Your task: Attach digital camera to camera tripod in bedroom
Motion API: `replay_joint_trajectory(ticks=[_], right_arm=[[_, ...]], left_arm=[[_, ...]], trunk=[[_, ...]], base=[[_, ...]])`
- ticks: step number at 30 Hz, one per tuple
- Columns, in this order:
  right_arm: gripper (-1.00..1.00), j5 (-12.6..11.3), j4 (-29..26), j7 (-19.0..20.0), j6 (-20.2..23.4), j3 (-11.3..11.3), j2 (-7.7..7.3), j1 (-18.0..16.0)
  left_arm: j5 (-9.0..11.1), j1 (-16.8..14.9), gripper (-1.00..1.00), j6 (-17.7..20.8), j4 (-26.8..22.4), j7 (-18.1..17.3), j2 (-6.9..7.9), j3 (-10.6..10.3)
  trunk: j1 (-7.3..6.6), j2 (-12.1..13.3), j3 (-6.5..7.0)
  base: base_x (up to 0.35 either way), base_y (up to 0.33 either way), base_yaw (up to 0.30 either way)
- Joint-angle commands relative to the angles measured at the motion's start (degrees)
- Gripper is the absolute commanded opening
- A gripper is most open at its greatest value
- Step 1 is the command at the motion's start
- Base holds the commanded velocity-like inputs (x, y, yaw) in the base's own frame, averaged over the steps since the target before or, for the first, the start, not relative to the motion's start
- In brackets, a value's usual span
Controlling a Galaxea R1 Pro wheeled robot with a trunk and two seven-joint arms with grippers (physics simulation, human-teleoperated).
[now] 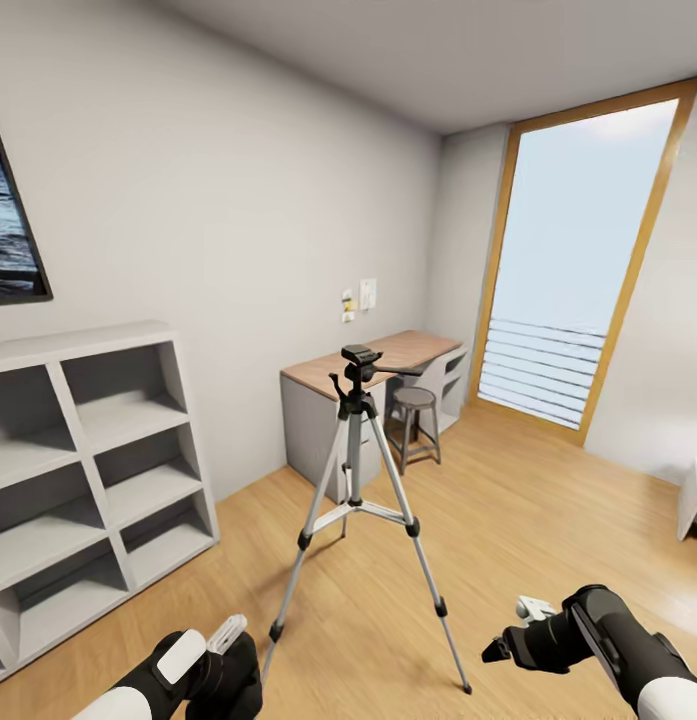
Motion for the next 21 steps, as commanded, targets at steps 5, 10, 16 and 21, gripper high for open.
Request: replay_joint_trajectory(ticks=[5,10,16,21], right_arm=[[1.00,-1.0,-3.3,1.5,2.6,-0.9,0.32,-0.1],[1.00,-8.4,-16.9,2.7,9.1,-2.5,1.50,-0.1],[1.00,-12.5,-32.5,2.9,9.1,-2.9,1.97,-0.1],[1.00,-13.2,-36.1,3.0,9.1,-3.0,1.95,-0.1]], left_arm=[[0.2,0.0,-1.00,0.3,-0.2,0.4,-0.02,0.5],[0.2,0.0,-1.00,0.3,-0.1,0.4,0.05,0.4],[0.2,0.0,-1.00,0.3,-0.2,0.4,0.07,0.4],[0.2,0.0,-1.00,0.3,-0.5,0.4,0.07,0.4]], trunk=[[0.02,-0.1,0.01],[0.02,-0.1,0.04],[0.02,-0.1,0.05],[0.02,-0.1,0.05]], base=[[0.000,0.000,-0.280],[0.000,0.000,-0.269],[0.000,0.000,-0.264],[0.000,0.000,-0.264]])
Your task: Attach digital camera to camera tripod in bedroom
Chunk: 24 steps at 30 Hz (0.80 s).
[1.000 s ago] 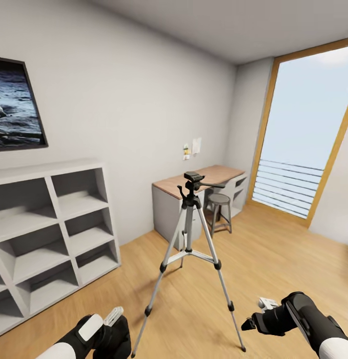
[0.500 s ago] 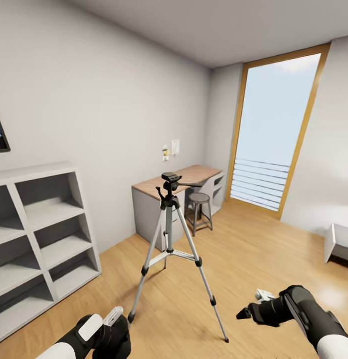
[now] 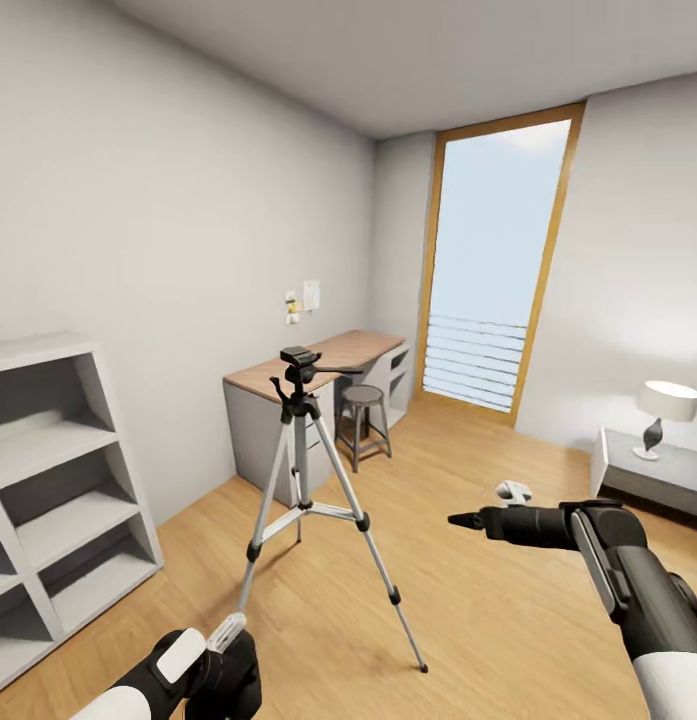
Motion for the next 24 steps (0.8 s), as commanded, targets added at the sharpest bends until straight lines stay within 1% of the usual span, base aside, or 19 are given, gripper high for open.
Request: replay_joint_trajectory(ticks=[1,5,7,11,14,15,16,18,19,21,24], right_arm=[[1.00,0.0,-0.7,0.1,0.4,0.0,0.01,-0.1],[1.00,-0.1,-0.8,-0.1,0.4,0.1,0.01,-0.1],[1.00,-0.2,-0.8,-0.1,0.4,0.2,0.01,-0.1],[1.00,-0.3,-0.7,0.0,0.4,0.2,0.01,-0.1],[1.00,-0.3,-0.4,0.1,0.4,0.2,0.01,-0.1],[1.00,-0.4,0.3,0.1,0.4,0.3,0.01,-0.1],[1.00,-0.5,3.2,0.1,0.4,0.2,0.01,-0.1],[1.00,-0.6,5.1,0.1,0.4,0.1,0.01,-0.1],[1.00,-0.7,6.9,0.2,0.4,0.1,-0.02,-0.1],[1.00,-0.7,8.9,0.4,0.4,0.0,-0.03,-0.1],[1.00,-0.8,10.0,0.5,0.4,-0.1,-0.05,-0.1]], left_arm=[[0.3,0.0,-1.00,0.3,-0.2,0.4,-0.02,0.5],[0.3,0.0,-1.00,-0.9,0.1,0.4,-0.02,0.5],[0.3,0.0,-1.00,-2.4,0.4,0.4,-0.02,0.5],[0.4,0.0,-1.00,-4.2,0.7,0.4,-0.02,0.5],[0.4,0.0,-1.00,-4.7,0.9,0.4,-0.02,0.5],[0.4,0.0,-1.00,-4.9,1.1,0.4,-0.02,0.5],[0.4,0.0,-1.00,-5.1,1.4,0.4,-0.01,0.5],[0.3,0.0,-1.00,-5.1,1.4,0.4,0.02,0.5],[0.3,0.0,-1.00,-5.1,1.5,0.4,0.04,0.5],[0.3,0.0,-1.00,-5.2,1.5,0.4,0.05,0.5],[0.3,0.0,-1.00,-5.2,1.6,0.4,0.06,0.5]], trunk=[[0.02,-0.1,-0.11],[0.02,-0.1,-0.11],[0.02,-0.1,-0.11],[0.02,-0.1,-0.11],[0.02,-0.1,-0.11],[0.02,-0.1,-0.11],[0.02,-0.1,-0.11],[0.02,-0.1,-0.11],[0.02,-0.1,-0.11],[0.02,-0.1,-0.11],[0.02,-0.1,-0.11]], base=[[0.000,0.000,-0.263],[0.000,-0.003,-0.259],[0.000,-0.072,-0.176],[0.027,-0.194,-0.068],[0.085,-0.251,-0.021],[0.111,-0.265,-0.009],[0.129,-0.271,-0.004],[0.133,-0.273,-0.003],[0.138,-0.274,-0.002],[0.140,-0.275,-0.001],[0.142,-0.276,-0.001]])
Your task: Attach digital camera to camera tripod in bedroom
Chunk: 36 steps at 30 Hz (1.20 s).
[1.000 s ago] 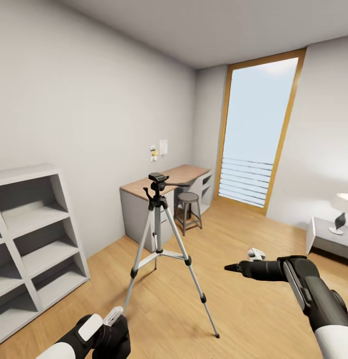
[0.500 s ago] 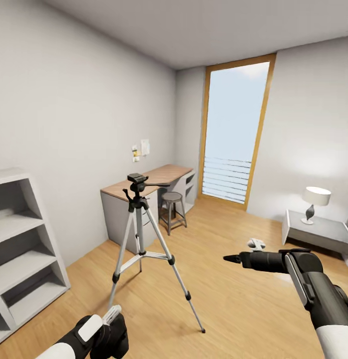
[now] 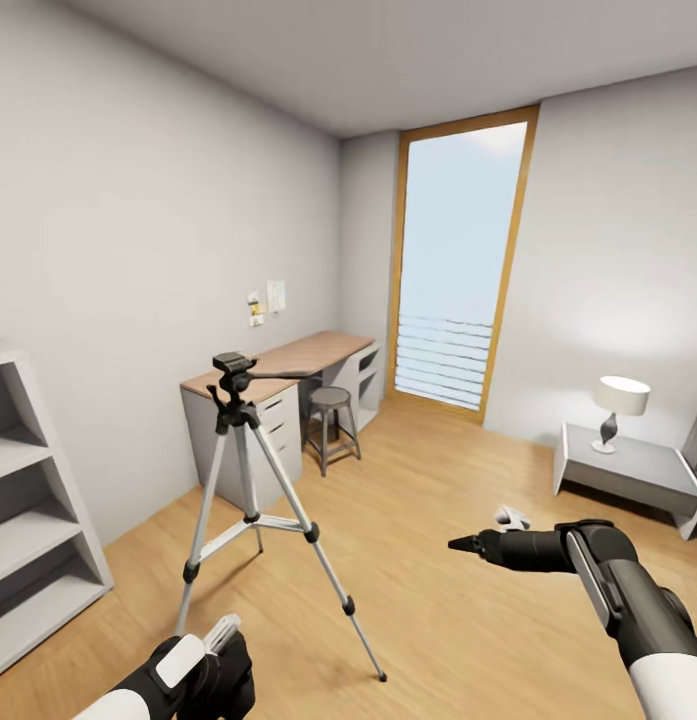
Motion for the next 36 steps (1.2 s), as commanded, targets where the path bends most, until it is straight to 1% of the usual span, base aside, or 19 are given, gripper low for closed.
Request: replay_joint_trajectory(ticks=[1,8,12,16,36], right_arm=[[1.00,-0.1,0.5,0.2,0.4,-0.1,0.01,-0.1],[1.00,-0.1,0.7,0.1,0.4,0.1,-0.07,-0.1],[1.00,0.5,0.5,0.0,0.4,0.3,-0.25,-0.1],[1.00,0.3,0.4,0.1,0.4,0.5,-0.41,-0.1],[1.00,0.8,0.4,-0.3,0.4,0.6,-0.37,-0.1]], left_arm=[[0.2,0.0,-1.00,0.3,-0.1,0.4,-0.03,0.5],[0.4,0.0,-1.00,0.3,-0.1,0.4,0.20,0.5],[0.5,0.0,-1.00,0.3,-0.1,0.4,0.23,0.5],[0.6,0.0,-1.00,0.3,-0.1,0.4,0.24,0.5],[0.5,0.0,-1.00,0.2,0.7,0.4,0.30,0.6]], trunk=[[0.04,-0.1,-0.11],[0.04,-0.1,-0.11],[0.04,-0.1,-0.11],[0.04,-0.1,-0.11],[0.04,-0.1,-0.11]], base=[[0.143,-0.276,0.000],[0.145,-0.276,0.000],[0.153,-0.272,0.000],[0.159,-0.267,0.061],[0.160,-0.265,0.256]])
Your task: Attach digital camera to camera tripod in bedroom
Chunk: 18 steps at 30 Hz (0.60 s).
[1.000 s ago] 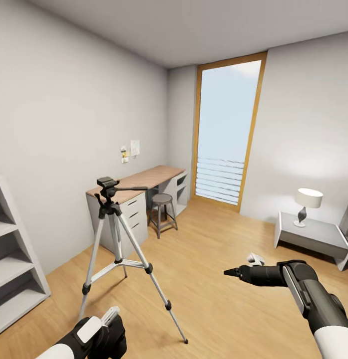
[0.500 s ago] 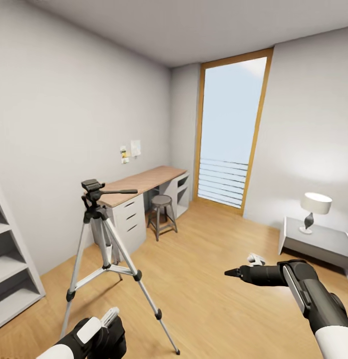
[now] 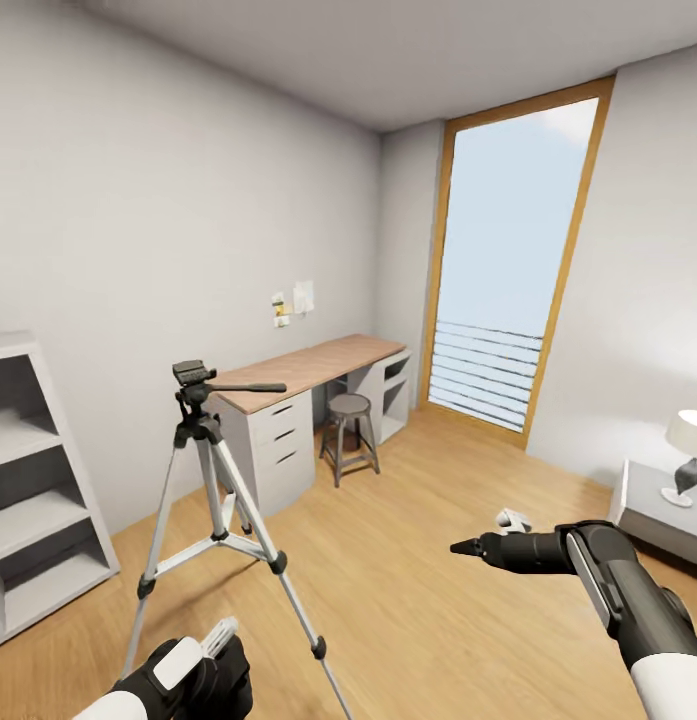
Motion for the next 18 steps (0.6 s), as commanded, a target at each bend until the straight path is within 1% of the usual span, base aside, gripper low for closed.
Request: replay_joint_trajectory(ticks=[1,18], right_arm=[[1.00,0.0,0.0,0.2,0.4,-0.1,0.01,0.0],[1.00,0.0,0.0,0.1,0.4,-0.1,0.05,0.0]], left_arm=[[0.2,0.0,-1.00,0.3,-0.1,0.4,-0.04,0.5],[0.3,0.0,-1.00,0.3,-0.1,0.4,-0.02,0.5]], trunk=[[0.04,-0.1,-0.11],[0.04,-0.1,-0.11]], base=[[0.160,-0.263,0.274],[0.161,-0.260,0.274]])
